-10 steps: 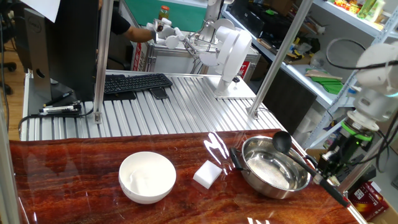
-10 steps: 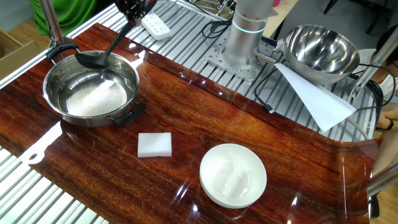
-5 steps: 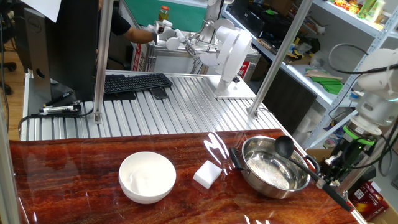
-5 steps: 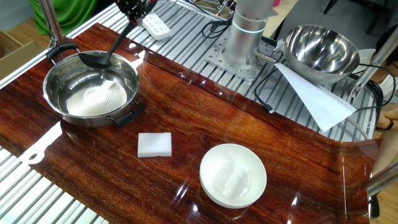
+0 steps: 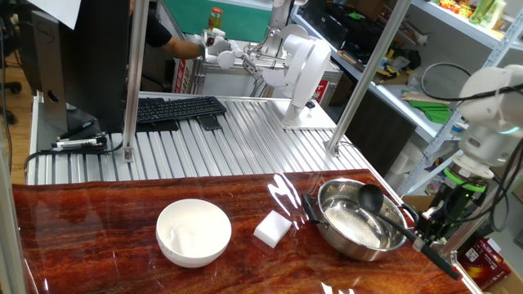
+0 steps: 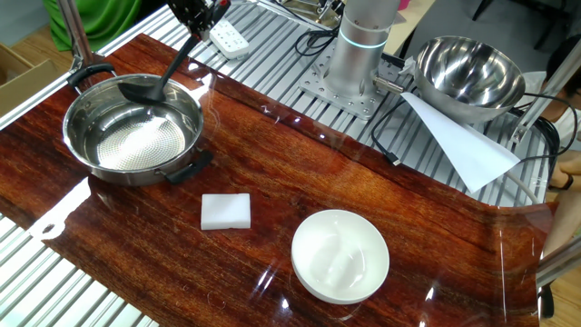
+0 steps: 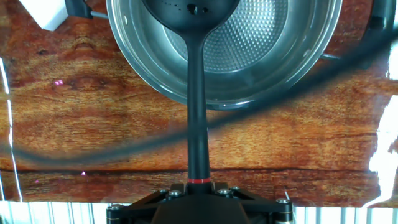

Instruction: Scoop water with a large spoon from one bowl to another

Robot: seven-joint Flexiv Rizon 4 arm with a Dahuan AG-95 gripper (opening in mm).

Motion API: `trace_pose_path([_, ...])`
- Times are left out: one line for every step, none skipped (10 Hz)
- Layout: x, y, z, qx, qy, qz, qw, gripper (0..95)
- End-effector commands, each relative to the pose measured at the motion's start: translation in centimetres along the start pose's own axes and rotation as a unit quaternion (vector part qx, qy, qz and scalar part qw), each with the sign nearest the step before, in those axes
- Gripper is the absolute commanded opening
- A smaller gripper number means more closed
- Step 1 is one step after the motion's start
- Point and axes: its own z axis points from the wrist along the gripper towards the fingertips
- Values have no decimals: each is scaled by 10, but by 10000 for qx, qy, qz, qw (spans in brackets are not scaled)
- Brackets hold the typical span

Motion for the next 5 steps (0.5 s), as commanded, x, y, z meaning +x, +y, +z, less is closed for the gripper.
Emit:
trace_pose_path([-1, 4, -2, -7, 92, 41, 9999, 0])
trace_pose_path([-2, 7, -4, 28, 184, 62, 9998, 0])
trace_pose_path([-3, 9, -6, 103, 277, 98, 9995, 0])
trace_pose_path([-4, 11, -7, 128, 289, 132, 9994, 0])
trace_pose_path([-4, 12, -7, 144, 331, 148, 9992, 0])
